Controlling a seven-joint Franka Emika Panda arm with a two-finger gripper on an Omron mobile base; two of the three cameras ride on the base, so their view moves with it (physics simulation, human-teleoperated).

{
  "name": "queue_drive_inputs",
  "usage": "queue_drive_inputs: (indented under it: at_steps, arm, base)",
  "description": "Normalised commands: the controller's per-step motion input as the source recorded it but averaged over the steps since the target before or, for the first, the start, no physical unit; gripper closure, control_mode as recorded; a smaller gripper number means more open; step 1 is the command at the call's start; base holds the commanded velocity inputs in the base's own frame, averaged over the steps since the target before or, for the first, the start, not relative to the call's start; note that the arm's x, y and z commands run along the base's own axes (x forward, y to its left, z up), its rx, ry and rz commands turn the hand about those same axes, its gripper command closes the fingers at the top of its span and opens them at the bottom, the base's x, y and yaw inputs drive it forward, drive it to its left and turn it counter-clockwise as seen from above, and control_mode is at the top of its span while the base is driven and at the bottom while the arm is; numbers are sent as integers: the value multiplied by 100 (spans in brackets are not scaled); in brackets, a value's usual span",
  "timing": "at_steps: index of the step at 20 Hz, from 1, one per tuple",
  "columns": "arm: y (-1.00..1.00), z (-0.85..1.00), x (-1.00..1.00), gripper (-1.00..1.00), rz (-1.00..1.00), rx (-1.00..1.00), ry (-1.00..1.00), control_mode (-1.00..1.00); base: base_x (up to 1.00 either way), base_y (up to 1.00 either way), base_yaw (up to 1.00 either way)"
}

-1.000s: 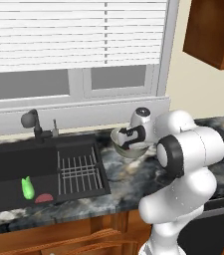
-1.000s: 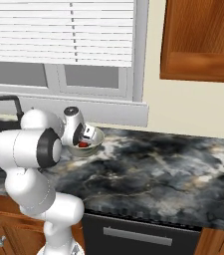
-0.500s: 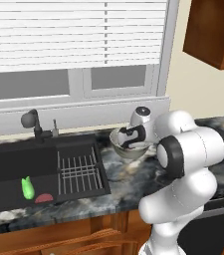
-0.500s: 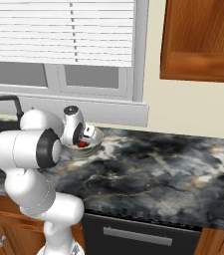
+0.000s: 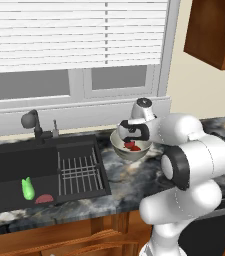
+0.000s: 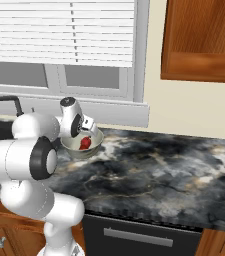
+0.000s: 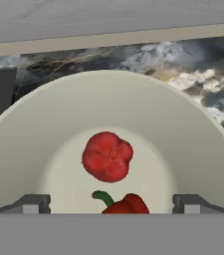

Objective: Pick the bell peppers from the cabinet and place them in one bowl. Pick the corn from the sink and place it in the other bowl.

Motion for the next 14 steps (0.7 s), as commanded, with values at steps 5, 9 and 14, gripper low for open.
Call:
queue_drive_inputs:
  at_steps: [5,9,14]
  arm:
    - [0,48,-44,-100,0,0,0,-100]
    - [1,20,-86,-100,2,0,0,-100]
    - [5,13,-84,-100,3,0,2,-100]
  base:
    - [0,0,0]
    - [0,0,0]
    - [0,0,0]
